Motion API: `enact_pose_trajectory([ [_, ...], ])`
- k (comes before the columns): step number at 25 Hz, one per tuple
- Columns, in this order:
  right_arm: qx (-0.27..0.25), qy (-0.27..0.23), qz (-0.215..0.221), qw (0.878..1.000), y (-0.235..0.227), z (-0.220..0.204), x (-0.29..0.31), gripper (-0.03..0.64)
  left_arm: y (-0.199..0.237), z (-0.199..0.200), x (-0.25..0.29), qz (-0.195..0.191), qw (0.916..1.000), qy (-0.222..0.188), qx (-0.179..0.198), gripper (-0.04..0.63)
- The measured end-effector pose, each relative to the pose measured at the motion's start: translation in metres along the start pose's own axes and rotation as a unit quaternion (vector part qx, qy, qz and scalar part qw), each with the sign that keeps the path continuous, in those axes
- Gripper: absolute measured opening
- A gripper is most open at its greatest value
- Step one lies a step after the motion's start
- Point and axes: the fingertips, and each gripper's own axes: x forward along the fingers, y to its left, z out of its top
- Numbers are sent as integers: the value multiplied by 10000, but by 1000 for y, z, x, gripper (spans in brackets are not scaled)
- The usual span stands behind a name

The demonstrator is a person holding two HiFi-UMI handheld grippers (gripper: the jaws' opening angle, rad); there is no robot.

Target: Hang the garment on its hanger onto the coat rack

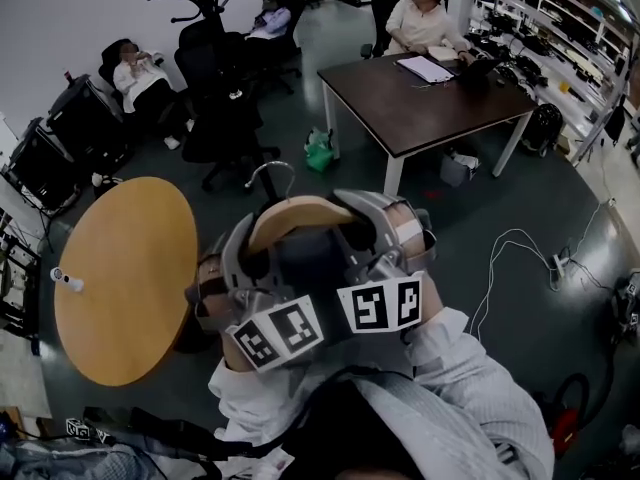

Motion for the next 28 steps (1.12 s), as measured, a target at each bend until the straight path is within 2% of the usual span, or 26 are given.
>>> enact_pose_trajectory([
  [17, -44, -164, -49, 9998, -30, -82, 265, 54, 49, -67, 262, 248, 9997, -45, 48, 40],
  [23, 69, -182, 180, 9996, -34, -131, 352, 54, 44, -86, 356, 184, 9997, 166, 59, 40],
  [28, 98, -507, 399, 9979, -48, -165, 424, 54, 48, -95, 430, 400, 9977, 536, 64, 40],
])
